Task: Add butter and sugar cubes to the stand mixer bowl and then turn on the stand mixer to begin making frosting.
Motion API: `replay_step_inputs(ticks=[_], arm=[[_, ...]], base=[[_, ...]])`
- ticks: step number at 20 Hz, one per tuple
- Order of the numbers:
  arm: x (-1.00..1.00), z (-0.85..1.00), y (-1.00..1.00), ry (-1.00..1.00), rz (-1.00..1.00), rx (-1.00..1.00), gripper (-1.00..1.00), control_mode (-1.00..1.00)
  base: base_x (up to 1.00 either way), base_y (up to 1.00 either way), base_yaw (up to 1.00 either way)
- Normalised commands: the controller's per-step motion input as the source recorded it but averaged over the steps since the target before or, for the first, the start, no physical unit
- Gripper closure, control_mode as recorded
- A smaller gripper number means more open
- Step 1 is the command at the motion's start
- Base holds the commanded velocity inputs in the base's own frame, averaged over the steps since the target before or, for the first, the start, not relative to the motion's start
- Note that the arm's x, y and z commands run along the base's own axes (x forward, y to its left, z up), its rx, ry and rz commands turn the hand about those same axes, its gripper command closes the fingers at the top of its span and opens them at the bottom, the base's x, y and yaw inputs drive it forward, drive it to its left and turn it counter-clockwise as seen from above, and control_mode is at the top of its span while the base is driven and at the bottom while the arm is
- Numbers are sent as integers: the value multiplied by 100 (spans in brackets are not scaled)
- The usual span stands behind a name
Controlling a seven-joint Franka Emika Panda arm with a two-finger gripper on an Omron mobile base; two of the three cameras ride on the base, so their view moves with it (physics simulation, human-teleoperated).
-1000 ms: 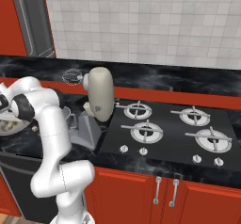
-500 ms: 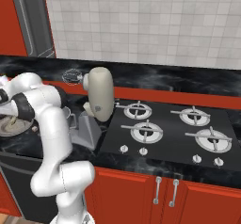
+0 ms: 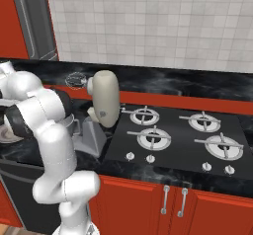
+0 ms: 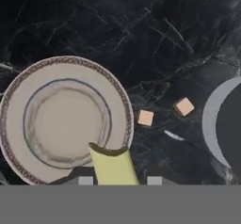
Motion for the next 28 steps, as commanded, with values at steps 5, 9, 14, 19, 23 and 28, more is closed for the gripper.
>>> replay_step_inputs(ticks=[5,9,14,19,23,28], arm=[[-8,24,-90,0,-6,-1,100,-100],[0,1,-87,0,-4,-5,100,-100],[4,0,-77,0,-3,-5,100,-100],[35,0,-52,2,-3,0,100,-100],[18,-13,-19,4,-1,0,100,-100],[4,-34,-1,5,-2,0,100,-100]], base=[[0,0,0],[0,0,0],[0,0,0],[0,0,0],[0,0,0],[0,0,0]])
